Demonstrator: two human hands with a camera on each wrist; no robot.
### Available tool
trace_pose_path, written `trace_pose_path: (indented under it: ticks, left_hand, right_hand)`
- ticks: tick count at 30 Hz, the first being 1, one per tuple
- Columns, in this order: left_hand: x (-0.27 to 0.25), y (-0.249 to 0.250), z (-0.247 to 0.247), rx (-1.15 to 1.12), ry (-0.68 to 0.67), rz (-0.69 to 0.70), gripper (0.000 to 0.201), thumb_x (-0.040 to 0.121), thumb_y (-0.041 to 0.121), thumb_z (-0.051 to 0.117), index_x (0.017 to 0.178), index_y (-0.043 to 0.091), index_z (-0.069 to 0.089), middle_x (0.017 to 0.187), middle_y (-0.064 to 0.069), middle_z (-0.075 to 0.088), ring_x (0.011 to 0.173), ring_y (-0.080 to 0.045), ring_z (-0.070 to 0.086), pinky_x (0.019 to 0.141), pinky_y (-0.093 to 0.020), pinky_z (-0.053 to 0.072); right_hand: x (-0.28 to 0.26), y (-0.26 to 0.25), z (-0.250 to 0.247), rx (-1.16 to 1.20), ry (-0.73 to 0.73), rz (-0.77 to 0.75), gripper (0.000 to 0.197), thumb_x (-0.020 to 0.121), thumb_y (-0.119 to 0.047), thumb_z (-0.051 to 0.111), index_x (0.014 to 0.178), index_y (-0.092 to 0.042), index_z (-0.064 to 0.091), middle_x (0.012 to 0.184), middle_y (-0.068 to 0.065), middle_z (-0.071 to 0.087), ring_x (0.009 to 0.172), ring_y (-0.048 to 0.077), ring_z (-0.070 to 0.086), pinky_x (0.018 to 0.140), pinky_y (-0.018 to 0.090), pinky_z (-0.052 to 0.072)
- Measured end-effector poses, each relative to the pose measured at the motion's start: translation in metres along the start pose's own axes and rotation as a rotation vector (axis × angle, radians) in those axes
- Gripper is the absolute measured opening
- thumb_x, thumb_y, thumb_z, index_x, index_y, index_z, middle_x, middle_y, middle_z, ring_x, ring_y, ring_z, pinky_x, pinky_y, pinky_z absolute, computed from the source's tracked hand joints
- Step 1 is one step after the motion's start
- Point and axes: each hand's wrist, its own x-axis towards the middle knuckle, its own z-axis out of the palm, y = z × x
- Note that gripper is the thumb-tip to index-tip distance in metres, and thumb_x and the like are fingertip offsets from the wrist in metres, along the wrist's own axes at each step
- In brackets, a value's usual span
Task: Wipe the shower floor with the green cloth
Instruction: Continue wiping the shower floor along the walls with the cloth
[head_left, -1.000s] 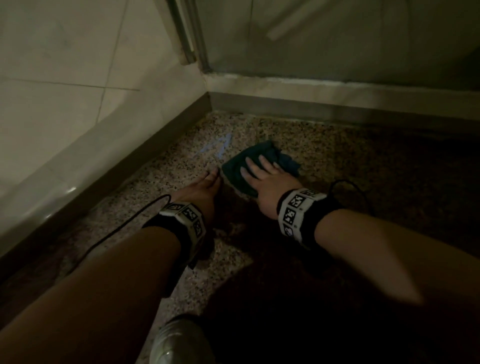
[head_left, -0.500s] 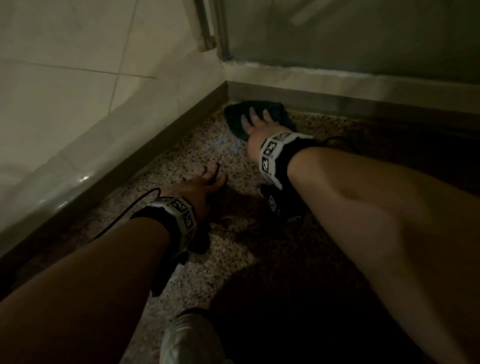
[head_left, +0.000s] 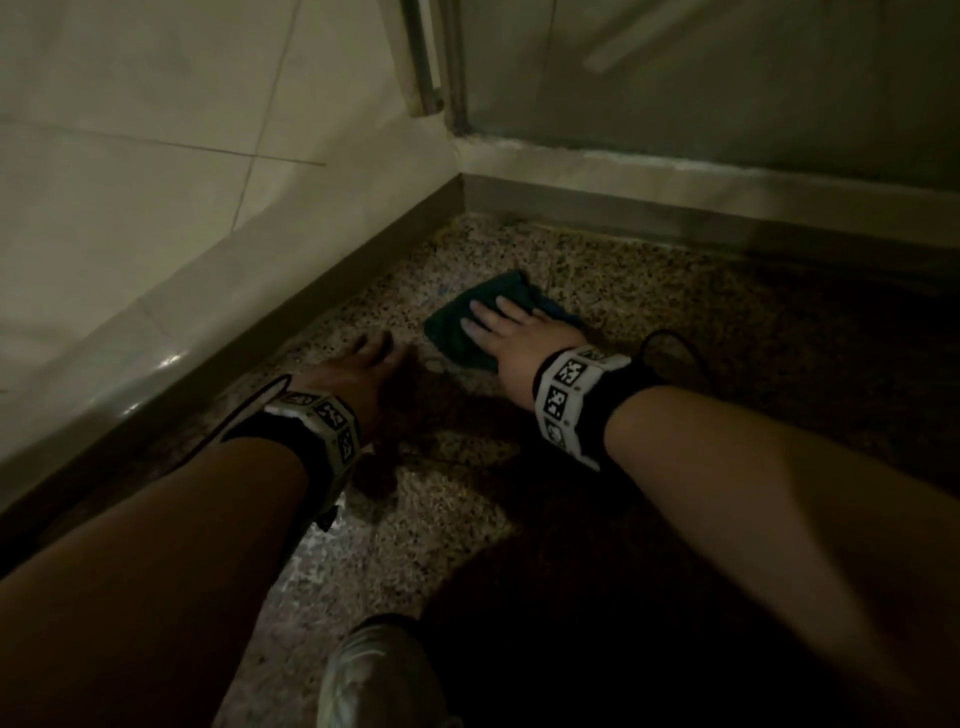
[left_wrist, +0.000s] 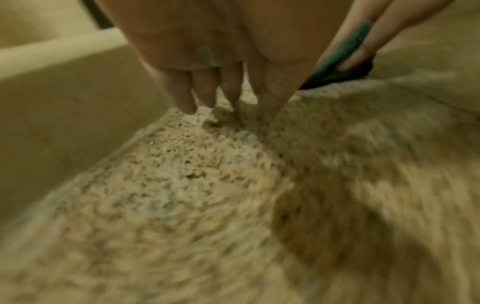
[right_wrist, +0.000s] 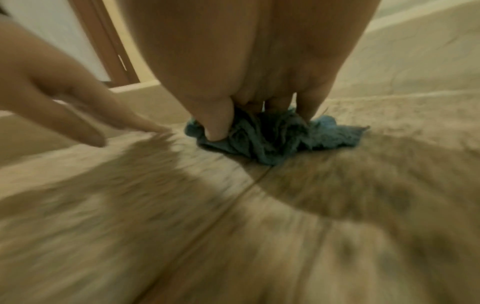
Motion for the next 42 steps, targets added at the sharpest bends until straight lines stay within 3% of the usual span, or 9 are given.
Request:
trace_pose_path:
  ticks: [4, 7, 12, 14, 18, 25, 29, 36, 42]
  left_hand:
    - [0.002, 0.002, -0.002, 0.002, -0.03, -0.048, 0.064, 0.1, 0.02, 0.028, 0.15, 0.031, -0.01, 0.156, 0.008, -0.021, 0.146, -0.019, -0.005, 0.115, -0.045, 0.021]
    - [0.008, 0.002, 0.001, 0.023, -0.069, -0.043, 0.067, 0.098, 0.014, 0.029, 0.15, 0.028, -0.011, 0.155, 0.006, -0.023, 0.146, -0.02, -0.005, 0.111, -0.052, 0.026]
    - [0.007, -0.006, 0.001, -0.01, -0.09, 0.021, 0.081, 0.092, 0.002, 0.038, 0.149, 0.027, -0.014, 0.154, 0.006, -0.027, 0.146, -0.019, -0.008, 0.108, -0.045, 0.033]
    - [0.008, -0.01, 0.001, -0.037, -0.095, 0.057, 0.083, 0.092, 0.005, 0.044, 0.15, 0.025, -0.012, 0.154, 0.003, -0.025, 0.146, -0.02, -0.007, 0.111, -0.044, 0.029]
    - [0.004, -0.02, 0.01, -0.074, -0.03, 0.007, 0.064, 0.099, 0.015, 0.037, 0.152, 0.023, 0.001, 0.159, 0.0, -0.003, 0.146, -0.02, 0.01, 0.114, -0.028, 0.014]
    - [-0.015, -0.032, 0.028, -0.059, -0.06, -0.033, 0.073, 0.097, 0.003, 0.029, 0.149, 0.027, -0.017, 0.155, 0.004, -0.023, 0.146, -0.021, 0.003, 0.113, -0.027, 0.017]
    - [-0.005, -0.033, 0.027, -0.068, -0.114, -0.021, 0.072, 0.096, 0.002, 0.03, 0.15, 0.023, -0.013, 0.155, 0.003, -0.024, 0.146, -0.02, -0.006, 0.117, -0.034, 0.012]
    - [-0.011, -0.032, 0.024, -0.09, -0.099, -0.002, 0.079, 0.091, -0.004, 0.031, 0.15, 0.026, -0.012, 0.154, 0.006, -0.025, 0.146, -0.017, -0.008, 0.117, -0.038, 0.019]
    - [-0.01, -0.028, 0.017, -0.078, -0.138, -0.012, 0.076, 0.093, -0.004, 0.031, 0.15, 0.022, -0.011, 0.155, 0.002, -0.025, 0.146, -0.02, -0.008, 0.112, -0.035, 0.027]
  right_hand:
    - [0.024, 0.011, -0.031, 0.051, 0.11, 0.033, 0.066, 0.102, -0.015, 0.035, 0.152, -0.023, -0.008, 0.157, -0.004, -0.02, 0.146, 0.024, -0.012, 0.117, 0.042, 0.006]
    - [0.035, 0.01, -0.055, 0.053, 0.111, 0.066, 0.07, 0.101, -0.02, 0.04, 0.151, -0.019, -0.009, 0.158, 0.002, -0.019, 0.145, 0.028, -0.011, 0.116, 0.044, 0.006]
    - [0.037, -0.008, -0.047, 0.014, 0.139, 0.114, 0.07, 0.1, -0.022, 0.038, 0.151, -0.019, -0.011, 0.157, 0.002, -0.021, 0.145, 0.03, -0.013, 0.116, 0.044, 0.003]
    - [0.033, -0.024, -0.034, -0.051, 0.139, 0.024, 0.067, 0.101, -0.025, 0.034, 0.151, -0.018, -0.01, 0.157, 0.002, -0.02, 0.145, 0.03, -0.013, 0.116, 0.044, 0.003]
    - [0.024, -0.059, -0.002, -0.087, 0.084, -0.123, 0.064, 0.101, -0.021, 0.029, 0.152, -0.023, -0.01, 0.156, -0.003, -0.023, 0.144, 0.025, -0.018, 0.118, 0.042, -0.003]
    - [0.031, -0.036, -0.018, -0.093, 0.084, -0.142, 0.072, 0.098, -0.017, 0.039, 0.151, -0.025, -0.01, 0.156, -0.007, -0.022, 0.145, 0.019, -0.016, 0.117, 0.036, 0.001]
    - [0.044, -0.018, -0.042, -0.002, 0.169, -0.035, 0.07, 0.099, -0.017, 0.038, 0.152, -0.023, -0.007, 0.158, -0.004, -0.018, 0.146, 0.022, -0.012, 0.117, 0.04, 0.002]
    - [0.044, -0.034, -0.039, 0.001, 0.175, 0.068, 0.074, 0.098, -0.023, 0.042, 0.151, -0.021, -0.01, 0.157, -0.002, -0.021, 0.145, 0.026, -0.015, 0.118, 0.042, -0.003]
    - [0.028, -0.049, -0.014, -0.111, 0.107, -0.074, 0.078, 0.097, -0.026, 0.044, 0.151, -0.023, -0.012, 0.156, -0.003, -0.024, 0.144, 0.026, -0.018, 0.117, 0.041, -0.003]
